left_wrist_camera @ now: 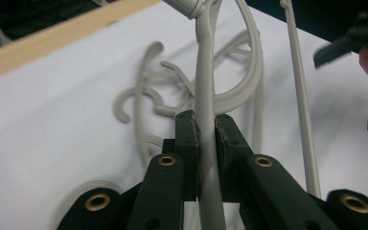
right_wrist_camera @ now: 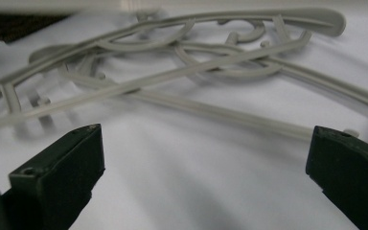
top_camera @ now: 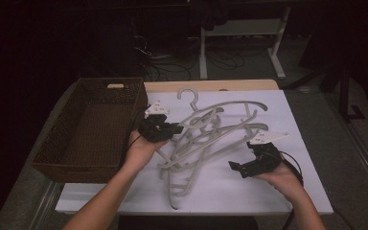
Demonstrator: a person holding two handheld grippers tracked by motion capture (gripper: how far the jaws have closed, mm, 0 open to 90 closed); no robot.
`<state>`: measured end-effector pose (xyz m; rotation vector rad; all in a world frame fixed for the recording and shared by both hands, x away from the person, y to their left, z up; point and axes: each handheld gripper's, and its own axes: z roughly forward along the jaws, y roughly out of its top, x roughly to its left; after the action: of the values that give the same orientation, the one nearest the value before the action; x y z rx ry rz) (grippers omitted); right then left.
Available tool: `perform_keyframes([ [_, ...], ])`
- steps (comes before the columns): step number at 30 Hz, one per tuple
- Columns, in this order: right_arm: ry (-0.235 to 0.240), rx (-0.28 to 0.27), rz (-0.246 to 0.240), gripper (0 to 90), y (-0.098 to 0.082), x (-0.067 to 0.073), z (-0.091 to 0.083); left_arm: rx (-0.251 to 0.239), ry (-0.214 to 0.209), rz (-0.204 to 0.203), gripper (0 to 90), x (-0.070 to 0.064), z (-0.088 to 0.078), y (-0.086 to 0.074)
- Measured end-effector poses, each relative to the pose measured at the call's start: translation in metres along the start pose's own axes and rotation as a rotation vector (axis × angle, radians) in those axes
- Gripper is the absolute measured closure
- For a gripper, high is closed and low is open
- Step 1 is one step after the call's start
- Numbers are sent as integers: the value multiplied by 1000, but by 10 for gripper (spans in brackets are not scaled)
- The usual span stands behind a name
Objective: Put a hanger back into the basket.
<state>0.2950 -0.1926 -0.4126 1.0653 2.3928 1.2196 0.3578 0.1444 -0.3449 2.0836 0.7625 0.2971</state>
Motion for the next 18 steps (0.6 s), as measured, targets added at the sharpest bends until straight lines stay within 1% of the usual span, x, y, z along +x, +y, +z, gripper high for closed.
perform_keyframes([
  [4,5,-15,9,0,-14,-1,1,-11,17,8,821,10,-16,10],
  [7,15,-42,32,0,-24,-2,1,-15,24,12,821,20,-29,16],
  [9,15,-43,43,0,-32,-4,2,-20,19,12,821,27,-38,19],
  [10,15,-44,49,0,-35,-5,2,-25,10,22,820,33,-43,21],
  [11,18,-49,57,0,-38,-6,3,-29,4,17,821,36,-47,22],
  [12,19,-47,61,0,-39,-7,4,-31,5,12,820,41,-53,24],
  [14,14,-35,52,0,-40,-6,6,-33,25,24,820,47,-61,27],
  [18,10,-38,36,0,-39,-4,8,-33,56,32,821,62,-82,30],
])
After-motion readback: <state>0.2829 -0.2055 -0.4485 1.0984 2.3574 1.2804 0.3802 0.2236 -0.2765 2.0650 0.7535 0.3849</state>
